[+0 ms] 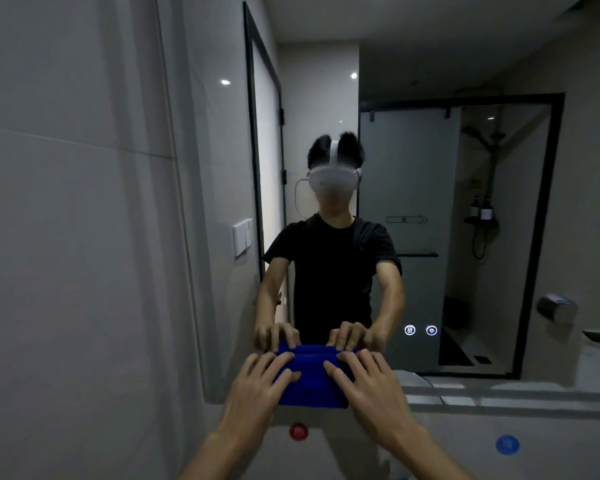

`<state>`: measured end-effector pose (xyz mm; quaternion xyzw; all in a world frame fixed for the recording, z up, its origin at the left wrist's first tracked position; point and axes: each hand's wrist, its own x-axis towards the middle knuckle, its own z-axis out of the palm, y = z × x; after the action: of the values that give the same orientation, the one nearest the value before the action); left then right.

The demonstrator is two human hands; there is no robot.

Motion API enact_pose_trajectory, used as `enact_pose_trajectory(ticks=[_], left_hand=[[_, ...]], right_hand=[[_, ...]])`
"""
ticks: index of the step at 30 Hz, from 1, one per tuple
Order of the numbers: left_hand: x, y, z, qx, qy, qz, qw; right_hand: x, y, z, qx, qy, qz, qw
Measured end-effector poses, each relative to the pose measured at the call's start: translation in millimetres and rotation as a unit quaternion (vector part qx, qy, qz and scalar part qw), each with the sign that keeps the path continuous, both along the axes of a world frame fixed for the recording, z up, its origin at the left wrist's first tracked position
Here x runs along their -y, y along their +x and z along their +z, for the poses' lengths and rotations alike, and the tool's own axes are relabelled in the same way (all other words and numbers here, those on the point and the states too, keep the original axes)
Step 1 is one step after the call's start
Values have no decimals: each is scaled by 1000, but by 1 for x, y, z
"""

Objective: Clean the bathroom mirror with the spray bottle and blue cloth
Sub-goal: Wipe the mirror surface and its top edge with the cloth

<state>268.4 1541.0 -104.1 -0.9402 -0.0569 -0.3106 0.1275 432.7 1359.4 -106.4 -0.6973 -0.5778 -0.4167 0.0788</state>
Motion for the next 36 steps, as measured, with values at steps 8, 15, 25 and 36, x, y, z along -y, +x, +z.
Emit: enact_pose_trajectory(ticks=[8,15,25,36], left_hand=[[-10,11,135,149,123,-30,981],[-6,22,264,226,193,-71,952],[-12,30,402,272,210,-13,939],[-27,54,521,330,229,22,916]], right_hand=[[-10,8,147,164,116,10,980],[-12,8,270,175,159,10,972],[-28,11,413,196,201,-38,959],[-45,7,522,173,245,-56,952]])
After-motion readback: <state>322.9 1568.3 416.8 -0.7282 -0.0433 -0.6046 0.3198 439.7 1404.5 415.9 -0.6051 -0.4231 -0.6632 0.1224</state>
